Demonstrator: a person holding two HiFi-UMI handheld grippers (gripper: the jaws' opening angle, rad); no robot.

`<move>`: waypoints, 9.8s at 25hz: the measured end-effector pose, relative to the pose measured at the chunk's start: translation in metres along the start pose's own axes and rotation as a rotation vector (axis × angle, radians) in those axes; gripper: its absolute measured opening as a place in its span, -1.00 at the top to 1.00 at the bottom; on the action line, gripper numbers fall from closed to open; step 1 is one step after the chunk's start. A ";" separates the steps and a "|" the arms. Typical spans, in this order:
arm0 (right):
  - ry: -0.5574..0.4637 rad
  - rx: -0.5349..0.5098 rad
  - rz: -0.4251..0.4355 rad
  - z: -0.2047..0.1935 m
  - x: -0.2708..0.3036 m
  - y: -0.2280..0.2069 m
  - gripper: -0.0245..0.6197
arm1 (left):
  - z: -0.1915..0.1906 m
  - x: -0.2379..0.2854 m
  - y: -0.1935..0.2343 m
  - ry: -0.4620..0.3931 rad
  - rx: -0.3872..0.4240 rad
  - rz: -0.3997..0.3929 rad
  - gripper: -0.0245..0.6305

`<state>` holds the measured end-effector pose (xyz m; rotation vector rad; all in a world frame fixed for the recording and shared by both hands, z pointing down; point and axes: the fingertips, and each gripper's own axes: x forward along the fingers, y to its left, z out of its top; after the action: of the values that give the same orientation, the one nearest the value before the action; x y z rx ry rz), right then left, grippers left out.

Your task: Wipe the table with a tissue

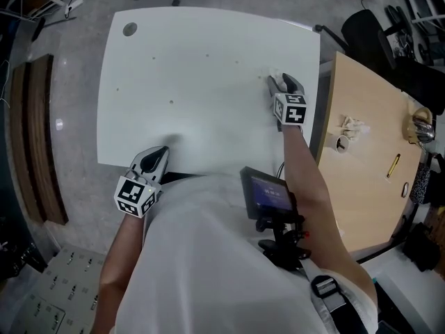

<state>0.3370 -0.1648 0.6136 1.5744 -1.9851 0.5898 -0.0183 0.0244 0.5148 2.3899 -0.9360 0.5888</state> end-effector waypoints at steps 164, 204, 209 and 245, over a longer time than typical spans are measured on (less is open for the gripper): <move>-0.055 0.038 0.363 0.027 -0.059 0.181 0.57 | 0.018 -0.028 0.057 -0.112 -0.010 -0.080 0.92; 0.166 -0.446 0.161 0.002 0.027 0.293 0.58 | -0.012 -0.082 0.177 -0.075 0.037 -0.142 0.92; 0.144 -0.512 0.130 0.002 0.026 0.300 0.58 | -0.013 -0.083 0.171 -0.079 0.048 -0.157 0.92; 0.079 -0.046 0.095 -0.015 -0.013 0.279 0.57 | -0.010 -0.079 0.149 -0.094 0.148 -0.230 0.92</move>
<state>0.0699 -0.0829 0.6135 1.4143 -2.0085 0.6284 -0.1796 -0.0253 0.5220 2.6310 -0.6607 0.4757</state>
